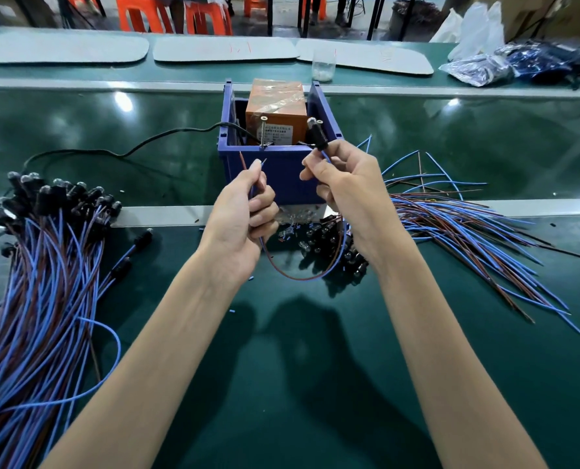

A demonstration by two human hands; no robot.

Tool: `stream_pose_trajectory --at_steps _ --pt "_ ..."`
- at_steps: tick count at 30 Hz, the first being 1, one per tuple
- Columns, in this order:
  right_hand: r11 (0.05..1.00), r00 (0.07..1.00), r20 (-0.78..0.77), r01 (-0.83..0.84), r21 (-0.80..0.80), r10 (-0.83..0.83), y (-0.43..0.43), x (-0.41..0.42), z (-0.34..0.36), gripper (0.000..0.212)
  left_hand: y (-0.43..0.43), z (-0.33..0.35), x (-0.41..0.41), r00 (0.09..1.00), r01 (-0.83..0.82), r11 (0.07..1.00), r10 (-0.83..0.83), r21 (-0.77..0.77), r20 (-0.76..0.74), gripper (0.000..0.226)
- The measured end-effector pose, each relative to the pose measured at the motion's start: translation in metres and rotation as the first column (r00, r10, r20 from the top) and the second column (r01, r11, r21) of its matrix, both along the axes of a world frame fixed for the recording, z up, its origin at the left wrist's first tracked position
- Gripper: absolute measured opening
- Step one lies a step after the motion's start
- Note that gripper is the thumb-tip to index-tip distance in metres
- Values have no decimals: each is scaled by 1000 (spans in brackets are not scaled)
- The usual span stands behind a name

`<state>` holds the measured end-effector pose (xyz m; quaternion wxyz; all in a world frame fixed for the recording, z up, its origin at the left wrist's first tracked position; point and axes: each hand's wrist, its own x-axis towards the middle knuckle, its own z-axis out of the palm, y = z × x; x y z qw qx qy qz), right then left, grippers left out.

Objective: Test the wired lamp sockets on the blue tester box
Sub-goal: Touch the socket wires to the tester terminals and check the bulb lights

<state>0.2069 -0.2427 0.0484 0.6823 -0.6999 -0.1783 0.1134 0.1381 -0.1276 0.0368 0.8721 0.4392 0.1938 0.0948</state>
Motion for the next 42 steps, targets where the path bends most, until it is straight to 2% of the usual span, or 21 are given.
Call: stream_pose_trajectory --at_steps 3,5,9,12,15,18,21,23,26,30,34,37,39,42 --pt "998 995 92 34 -50 -29 -5 3 0 22 0 1 0 999 -17 1000 18 21 -44 35" --pt "999 991 130 47 -28 -43 -8 4 3 24 1 1 1 998 -25 1000 25 17 -52 35" --pt "981 990 51 126 144 -135 -10 5 5 19 4 0 3 999 -38 998 36 -53 -27 31" --pt "969 993 -8 116 216 -117 -12 7 5 19 4 -1 3 998 -64 995 65 -77 15 29" --pt "988 1000 -10 22 153 -20 -12 9 4 27 2 -1 5 996 -89 995 87 38 36 30" --pt "998 998 -43 -48 40 50 -9 9 3 55 -4 -2 5 994 -103 981 98 166 38 27" --pt "984 988 -59 -151 -94 145 -4 7 0 77 -7 -2 3 994 -105 966 102 235 25 23" --pt "973 981 -64 -192 -124 185 -1 5 -3 80 -8 -2 2 995 -102 964 103 245 10 17" --pt "972 979 -44 -204 -117 200 4 0 -7 65 -7 0 2 992 -123 986 123 113 6 12" --pt "984 986 60 -148 -100 155 11 -5 -15 21 -10 4 3 985 -170 982 171 -82 10 15" --pt "974 975 58 -209 -86 214 9 -6 -17 6 -14 8 3 978 -188 962 202 -199 50 15" --pt "963 962 35 -270 -20 270 8 -7 -14 4 -17 9 3 980 -160 971 178 -179 86 15" --pt "966 966 31 -256 -35 257 7 -8 -12 3 -17 6 4 978 -171 976 186 -138 98 16" --pt "980 981 27 -192 -46 193 6 -5 -10 9 -14 0 3 963 -266 964 265 22 52 15"
